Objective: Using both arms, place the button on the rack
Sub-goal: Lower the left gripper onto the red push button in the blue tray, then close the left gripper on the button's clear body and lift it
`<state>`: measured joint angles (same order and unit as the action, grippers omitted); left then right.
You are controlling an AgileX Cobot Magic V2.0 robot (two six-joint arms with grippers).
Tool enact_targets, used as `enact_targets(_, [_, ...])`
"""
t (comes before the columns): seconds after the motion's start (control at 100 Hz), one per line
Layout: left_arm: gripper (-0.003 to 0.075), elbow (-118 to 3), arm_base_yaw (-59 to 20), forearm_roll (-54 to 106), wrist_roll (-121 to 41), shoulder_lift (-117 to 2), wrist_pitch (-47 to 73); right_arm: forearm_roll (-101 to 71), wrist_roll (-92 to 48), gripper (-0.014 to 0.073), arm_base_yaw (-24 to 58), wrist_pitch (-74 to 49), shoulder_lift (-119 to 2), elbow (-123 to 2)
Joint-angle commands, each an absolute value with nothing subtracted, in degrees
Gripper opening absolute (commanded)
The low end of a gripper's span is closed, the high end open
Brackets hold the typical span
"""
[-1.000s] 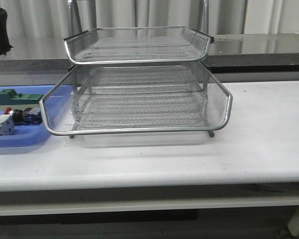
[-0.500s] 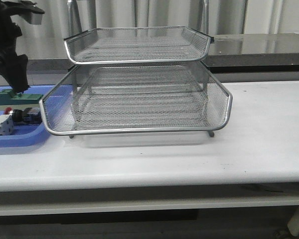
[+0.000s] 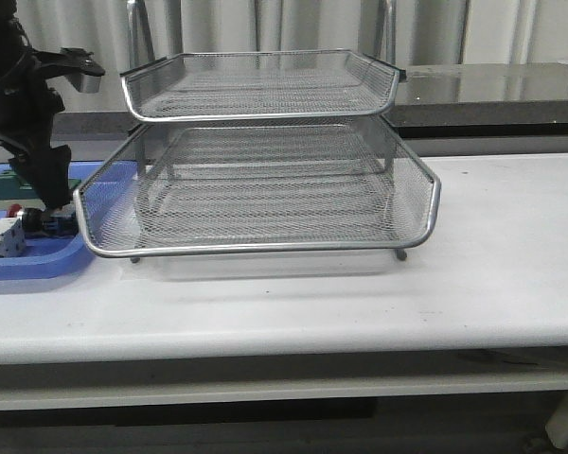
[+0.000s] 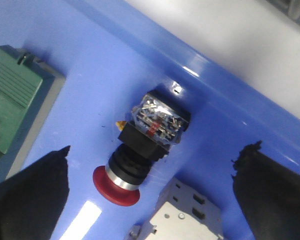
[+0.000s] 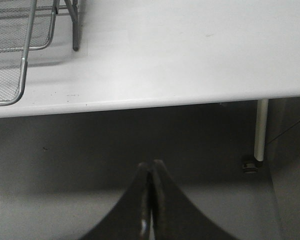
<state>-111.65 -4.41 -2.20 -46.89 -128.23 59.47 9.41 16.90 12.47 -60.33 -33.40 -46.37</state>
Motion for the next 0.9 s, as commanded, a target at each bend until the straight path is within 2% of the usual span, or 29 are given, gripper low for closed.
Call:
enact_targets(0.0, [0.0639,-113.86,-4.58,-3.03,-47.01,-125.55,57.30,10.59,16.83,-0.0066,12.22,-57.31,-33.62,-47.71])
enact_targets(0.89, [0.0639,-113.97,-4.58,-4.06,-48.47,-130.93,52.53,10.59,16.83,-0.0066,12.22,-57.31,-33.62,-47.71])
